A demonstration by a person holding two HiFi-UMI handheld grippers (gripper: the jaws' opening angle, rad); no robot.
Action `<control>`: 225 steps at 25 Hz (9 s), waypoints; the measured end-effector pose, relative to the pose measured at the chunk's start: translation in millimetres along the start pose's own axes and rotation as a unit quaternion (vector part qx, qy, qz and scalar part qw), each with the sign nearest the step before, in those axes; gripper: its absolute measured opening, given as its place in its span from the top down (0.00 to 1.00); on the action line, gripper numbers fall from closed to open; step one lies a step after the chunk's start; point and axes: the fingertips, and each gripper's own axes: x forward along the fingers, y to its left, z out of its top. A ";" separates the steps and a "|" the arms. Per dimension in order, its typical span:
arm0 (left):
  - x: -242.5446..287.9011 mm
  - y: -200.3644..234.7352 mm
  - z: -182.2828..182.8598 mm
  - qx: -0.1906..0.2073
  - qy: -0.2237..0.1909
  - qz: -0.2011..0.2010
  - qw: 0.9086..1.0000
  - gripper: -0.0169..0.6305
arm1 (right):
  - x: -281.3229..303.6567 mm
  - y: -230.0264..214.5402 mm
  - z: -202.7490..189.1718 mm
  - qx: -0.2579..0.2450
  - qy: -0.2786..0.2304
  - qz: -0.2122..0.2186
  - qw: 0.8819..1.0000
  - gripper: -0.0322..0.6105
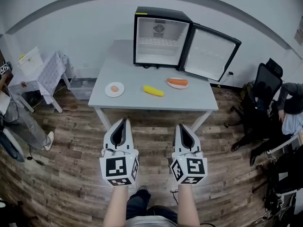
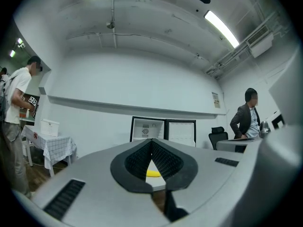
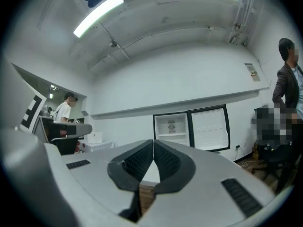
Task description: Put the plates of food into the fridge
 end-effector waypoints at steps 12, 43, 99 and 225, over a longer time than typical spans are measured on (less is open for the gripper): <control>82.2 15.6 -10.3 -0.017 0.006 -0.022 1.000 0.96 | 69.9 -18.4 -3.3 -0.016 0.016 -0.015 1.000 0.93; 332.1 -37.2 -62.2 -0.048 0.063 -0.002 0.997 0.96 | 277.9 -197.2 -23.6 0.017 0.051 -0.002 0.999 0.93; 531.2 -94.9 -321.4 -0.267 0.414 -0.045 0.869 0.96 | 429.2 -366.3 -226.5 0.219 0.273 -0.093 0.932 0.93; 610.0 117.0 -137.7 -0.585 0.145 0.014 0.798 0.94 | 629.0 -164.7 -79.2 0.536 0.200 0.156 0.805 0.91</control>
